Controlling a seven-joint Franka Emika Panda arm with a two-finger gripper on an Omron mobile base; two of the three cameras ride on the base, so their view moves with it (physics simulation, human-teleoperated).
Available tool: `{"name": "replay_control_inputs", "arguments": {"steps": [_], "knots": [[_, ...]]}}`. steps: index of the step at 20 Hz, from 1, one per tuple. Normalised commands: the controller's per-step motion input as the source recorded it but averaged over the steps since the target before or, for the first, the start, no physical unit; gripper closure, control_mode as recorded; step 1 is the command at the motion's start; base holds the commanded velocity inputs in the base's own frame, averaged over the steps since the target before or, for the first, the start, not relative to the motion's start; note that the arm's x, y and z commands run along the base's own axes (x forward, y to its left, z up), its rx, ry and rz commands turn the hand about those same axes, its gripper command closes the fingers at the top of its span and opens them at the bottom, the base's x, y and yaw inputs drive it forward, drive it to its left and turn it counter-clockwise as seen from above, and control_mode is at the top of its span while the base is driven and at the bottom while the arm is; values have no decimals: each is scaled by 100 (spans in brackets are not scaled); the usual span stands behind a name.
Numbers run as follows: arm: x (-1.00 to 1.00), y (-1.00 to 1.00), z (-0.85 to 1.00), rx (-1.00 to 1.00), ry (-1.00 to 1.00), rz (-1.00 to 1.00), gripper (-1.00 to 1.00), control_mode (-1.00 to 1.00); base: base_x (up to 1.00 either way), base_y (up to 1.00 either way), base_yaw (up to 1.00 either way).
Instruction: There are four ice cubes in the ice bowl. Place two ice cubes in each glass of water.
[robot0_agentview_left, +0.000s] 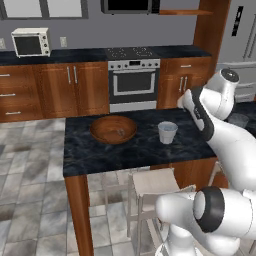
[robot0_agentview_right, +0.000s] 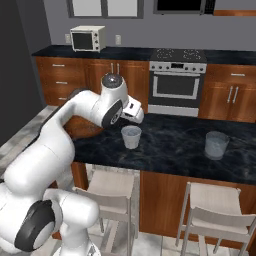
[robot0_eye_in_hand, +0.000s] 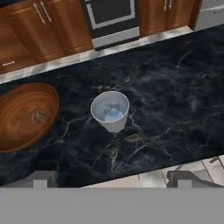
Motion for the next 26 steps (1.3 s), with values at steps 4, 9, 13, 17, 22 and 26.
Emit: {"name": "replay_control_inputs", "arguments": {"steps": [4, 9, 13, 17, 22, 26], "knots": [[-3, 100, 3, -16, 7, 22, -100, -100, 0, 0, 0], [0, 100, -1, -23, 8, 10, -100, -100, 0, 0, 0], [0, 100, -3, -24, 10, 3, -100, -100, 0, 0, 0], [2, 100, -18, -22, 9, 0, -100, -100, 0, 0, 0], [16, 79, -38, -14, 5, 2, -100, -100, 0, 0, 0], [22, 30, -45, -3, 4, 0, -100, -100, 0, 0, 0]]}}
